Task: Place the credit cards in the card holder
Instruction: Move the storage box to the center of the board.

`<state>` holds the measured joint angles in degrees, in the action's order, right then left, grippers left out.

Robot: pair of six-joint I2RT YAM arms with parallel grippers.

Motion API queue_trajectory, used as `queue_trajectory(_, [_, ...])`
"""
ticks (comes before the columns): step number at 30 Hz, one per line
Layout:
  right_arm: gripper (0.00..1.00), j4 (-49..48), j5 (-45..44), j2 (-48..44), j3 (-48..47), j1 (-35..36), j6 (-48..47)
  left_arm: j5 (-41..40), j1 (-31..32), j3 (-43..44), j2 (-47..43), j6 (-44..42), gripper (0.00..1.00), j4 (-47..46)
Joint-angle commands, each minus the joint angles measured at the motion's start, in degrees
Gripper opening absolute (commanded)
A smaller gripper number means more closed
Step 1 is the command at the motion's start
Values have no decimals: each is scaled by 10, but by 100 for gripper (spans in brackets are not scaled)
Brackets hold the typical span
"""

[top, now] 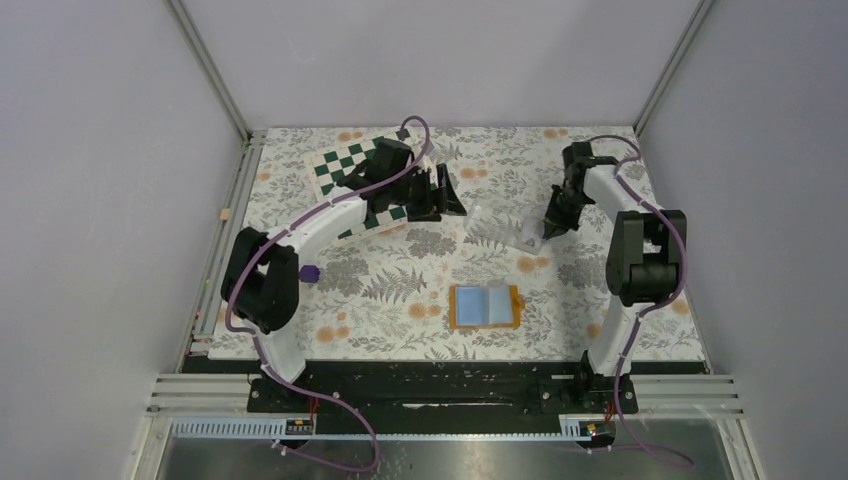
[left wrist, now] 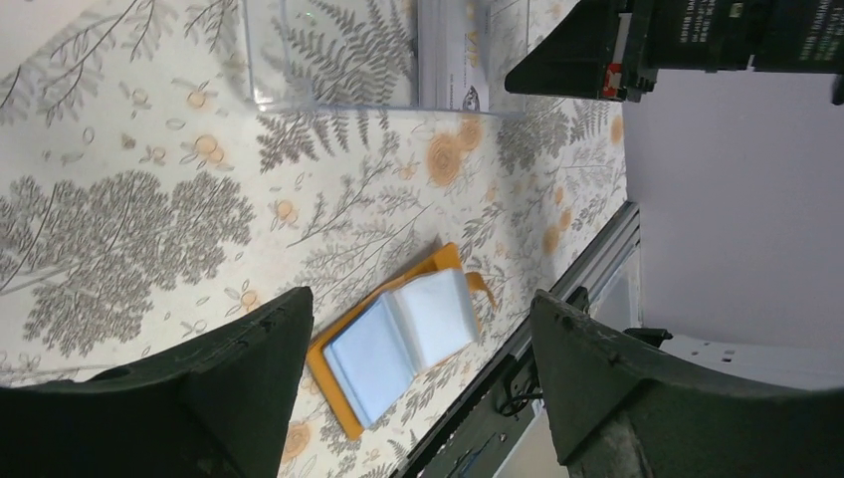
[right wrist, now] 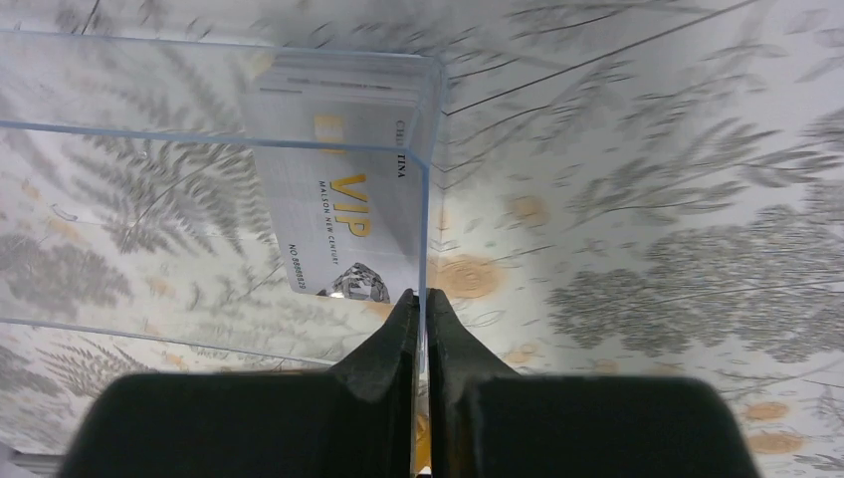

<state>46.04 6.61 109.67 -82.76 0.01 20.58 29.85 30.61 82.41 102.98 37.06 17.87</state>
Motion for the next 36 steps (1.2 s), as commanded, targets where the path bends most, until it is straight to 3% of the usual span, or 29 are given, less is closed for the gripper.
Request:
queue_trajectory(1, [0, 15, 28, -5, -35, 73, 13, 15, -9, -39, -51, -4, 79, -46])
queue_trajectory(12, [0, 6, 44, 12, -67, 199, 42, 17, -27, -148, -124, 16, 80, -75])
queue_trajectory(20, [1, 10, 47, 51, -105, 257, 37, 15, -33, -157, -129, 12, 80, -53])
queue_trajectory(27, [20, -4, 66, 45, -102, 264, 46, 21, -33, -125, -76, 31, 76, -41])
queue_trajectory(32, [42, -17, 90, 36, -93, 264, 53, 26, -33, -95, -30, 46, 68, -39])
queue_trajectory(36, [45, -19, 87, 28, -89, 263, 53, 30, -33, -76, 8, 58, 56, -37])
